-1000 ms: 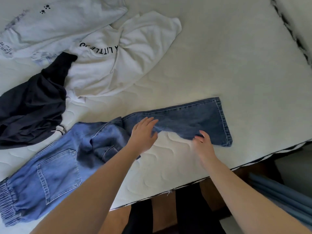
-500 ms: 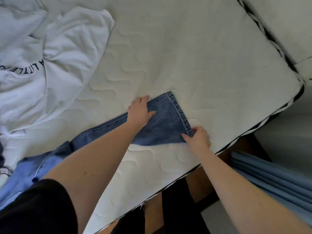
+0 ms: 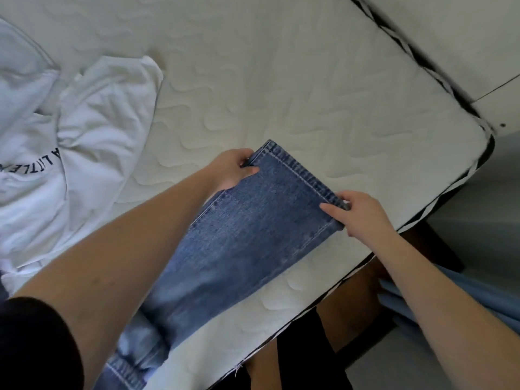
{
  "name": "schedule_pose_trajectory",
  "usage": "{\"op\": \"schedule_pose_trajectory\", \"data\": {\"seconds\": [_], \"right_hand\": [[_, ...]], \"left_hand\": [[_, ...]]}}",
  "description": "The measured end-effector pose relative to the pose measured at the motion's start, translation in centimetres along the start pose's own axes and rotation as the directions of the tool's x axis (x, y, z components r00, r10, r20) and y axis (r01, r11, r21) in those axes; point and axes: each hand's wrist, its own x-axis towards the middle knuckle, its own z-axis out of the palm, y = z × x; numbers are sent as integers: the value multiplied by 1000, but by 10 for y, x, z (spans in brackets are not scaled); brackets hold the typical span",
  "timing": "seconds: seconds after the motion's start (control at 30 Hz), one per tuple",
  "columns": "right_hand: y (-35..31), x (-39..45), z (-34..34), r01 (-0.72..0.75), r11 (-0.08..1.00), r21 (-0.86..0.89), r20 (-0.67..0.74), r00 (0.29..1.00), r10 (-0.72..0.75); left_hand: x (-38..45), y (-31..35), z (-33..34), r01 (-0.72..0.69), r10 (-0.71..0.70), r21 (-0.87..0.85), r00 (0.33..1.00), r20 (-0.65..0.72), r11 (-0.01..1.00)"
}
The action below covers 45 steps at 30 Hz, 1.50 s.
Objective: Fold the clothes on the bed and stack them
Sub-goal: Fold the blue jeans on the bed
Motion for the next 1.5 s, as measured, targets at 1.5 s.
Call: {"op": "schedule_pose_trajectory", "data": {"seconds": [1.5], "right_hand": [[-15,20,87,111,861,-496,-235,938,-257]], "left_hand": [[-107,-122,20,356,-350,33,928,-129,934]]}}
